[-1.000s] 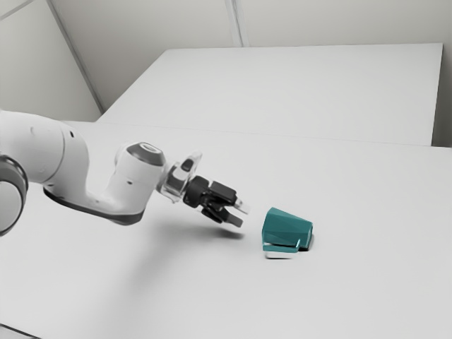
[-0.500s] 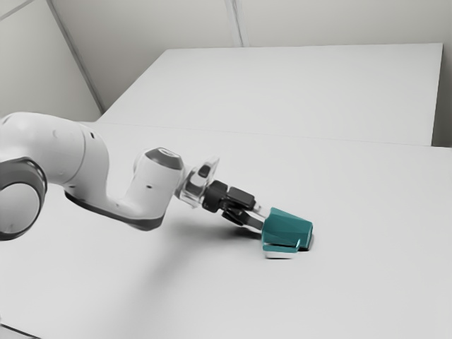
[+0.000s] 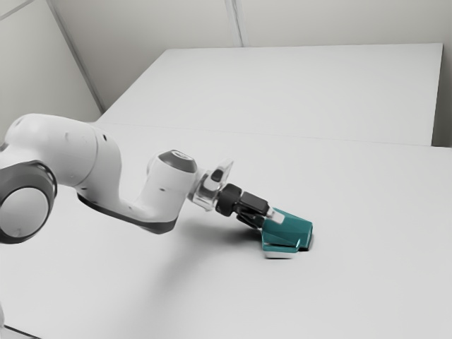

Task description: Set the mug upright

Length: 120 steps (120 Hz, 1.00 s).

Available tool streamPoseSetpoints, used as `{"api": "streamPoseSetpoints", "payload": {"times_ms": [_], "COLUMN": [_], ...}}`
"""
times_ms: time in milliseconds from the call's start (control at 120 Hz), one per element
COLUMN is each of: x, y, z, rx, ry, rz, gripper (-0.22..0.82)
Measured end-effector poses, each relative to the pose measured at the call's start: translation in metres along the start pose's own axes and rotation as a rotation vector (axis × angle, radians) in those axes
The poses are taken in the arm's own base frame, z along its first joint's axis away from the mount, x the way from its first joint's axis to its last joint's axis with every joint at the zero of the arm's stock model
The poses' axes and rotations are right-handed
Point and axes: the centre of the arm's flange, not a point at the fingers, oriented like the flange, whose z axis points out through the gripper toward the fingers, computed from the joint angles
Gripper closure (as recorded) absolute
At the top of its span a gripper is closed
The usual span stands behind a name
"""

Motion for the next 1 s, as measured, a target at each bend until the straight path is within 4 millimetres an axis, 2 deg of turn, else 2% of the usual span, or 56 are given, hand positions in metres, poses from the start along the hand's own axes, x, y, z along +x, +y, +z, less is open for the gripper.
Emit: {"api": "streamPoseSetpoints", "payload": {"times_ms": [75, 333, 458, 583, 742, 1000], "x": [0.000, 0.000, 0.000, 0.001, 0.005, 0.019], "y": [0.001, 0.001, 0.001, 0.003, 0.011, 0.045], "z": [0.002, 0.004, 0.003, 0.004, 0.000, -0.025], "rx": [-0.004, -0.008, -0.007, -0.008, -0.004, 0.019], "ry": [0.002, 0.005, 0.007, 0.008, 0.016, 0.046], "rz": [0.003, 0.014, 0.019, 0.025, 0.045, 0.120], "gripper": [0.13, 0.53, 0.66, 0.72, 0.74, 0.75]}}
